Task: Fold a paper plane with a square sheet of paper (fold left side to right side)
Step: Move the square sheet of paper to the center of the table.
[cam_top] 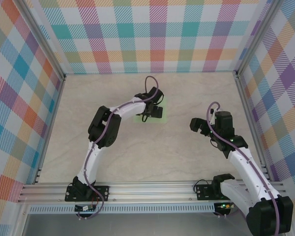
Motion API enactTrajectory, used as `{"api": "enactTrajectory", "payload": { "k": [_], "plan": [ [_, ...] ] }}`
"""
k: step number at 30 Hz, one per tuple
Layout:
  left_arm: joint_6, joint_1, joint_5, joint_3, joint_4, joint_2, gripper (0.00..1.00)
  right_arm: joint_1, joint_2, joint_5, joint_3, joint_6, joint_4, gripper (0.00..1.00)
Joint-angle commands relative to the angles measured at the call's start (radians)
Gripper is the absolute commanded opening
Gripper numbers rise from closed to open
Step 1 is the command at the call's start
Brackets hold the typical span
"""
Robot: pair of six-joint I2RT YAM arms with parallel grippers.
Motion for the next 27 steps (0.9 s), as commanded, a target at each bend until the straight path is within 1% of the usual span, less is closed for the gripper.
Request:
{"api": "enactTrajectory", "payload": {
  "k": [1, 7, 13, 16, 20, 24, 27],
  "plan": [
    [-0.068, -0.056, 0.116, -0.094, -0.102, 0.008, 0.95, 0.009, -0.014, 0.006, 0.031, 0.017, -0.022, 1.0],
    [-0.126, -0.121, 0.117, -0.24, -0.103, -0.074, 0.95, 0.007, -0.014, 0.008, 0.027, 0.021, -0.026, 1.0],
    [-0.167, -0.21, 0.058, -0.361, -0.11, -0.143, 0.95, 0.01, 0.007, 0.008, 0.022, 0.029, -0.032, 1.0],
    [-0.181, -0.234, 0.058, -0.4, -0.097, -0.175, 0.95, 0.011, 0.016, 0.008, 0.021, 0.028, -0.034, 1.0],
    [-0.188, -0.24, 0.059, -0.435, -0.078, -0.249, 0.95, 0.013, 0.028, 0.005, 0.022, 0.029, -0.035, 1.0],
    [-0.176, -0.239, 0.048, -0.437, -0.082, -0.333, 0.97, 0.018, 0.051, -0.009, 0.024, 0.029, -0.034, 1.0],
    [-0.167, -0.228, 0.068, -0.454, -0.066, -0.408, 0.98, 0.027, 0.091, -0.043, 0.028, 0.03, -0.013, 1.0]
  ]
}}
